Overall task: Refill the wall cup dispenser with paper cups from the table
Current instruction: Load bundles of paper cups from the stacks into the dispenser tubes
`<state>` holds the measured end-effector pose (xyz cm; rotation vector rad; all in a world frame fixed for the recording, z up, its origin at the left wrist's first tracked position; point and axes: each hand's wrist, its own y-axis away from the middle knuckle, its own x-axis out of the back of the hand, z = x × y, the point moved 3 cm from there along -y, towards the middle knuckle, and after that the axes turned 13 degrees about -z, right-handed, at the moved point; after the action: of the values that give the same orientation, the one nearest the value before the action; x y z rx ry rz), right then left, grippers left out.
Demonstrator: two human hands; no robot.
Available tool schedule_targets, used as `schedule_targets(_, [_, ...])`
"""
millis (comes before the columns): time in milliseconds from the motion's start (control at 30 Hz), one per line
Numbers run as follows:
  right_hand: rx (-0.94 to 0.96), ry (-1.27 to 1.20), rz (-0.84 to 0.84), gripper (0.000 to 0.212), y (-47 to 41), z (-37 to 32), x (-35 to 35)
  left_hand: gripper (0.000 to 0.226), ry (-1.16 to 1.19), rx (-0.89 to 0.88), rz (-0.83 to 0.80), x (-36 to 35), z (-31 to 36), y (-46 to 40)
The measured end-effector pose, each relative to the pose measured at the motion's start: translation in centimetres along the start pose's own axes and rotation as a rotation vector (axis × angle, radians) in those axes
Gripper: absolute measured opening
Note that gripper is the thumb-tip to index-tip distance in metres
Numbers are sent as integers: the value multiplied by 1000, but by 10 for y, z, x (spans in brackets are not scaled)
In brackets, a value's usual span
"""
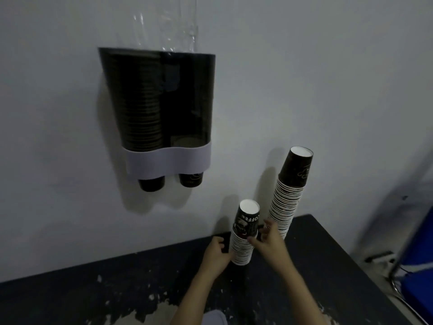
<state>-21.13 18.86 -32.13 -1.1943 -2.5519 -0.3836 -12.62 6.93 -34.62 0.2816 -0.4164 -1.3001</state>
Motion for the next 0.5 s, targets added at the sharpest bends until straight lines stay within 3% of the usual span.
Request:
schedule_targets(167, [-12, -22, 91, 94, -43, 47, -18, 63, -156, -55, 47, -5, -3, -45])
schedule_targets(500, [1, -83, 191, 84, -59, 57, -27, 45, -165, -243, 113, -16, -13, -81])
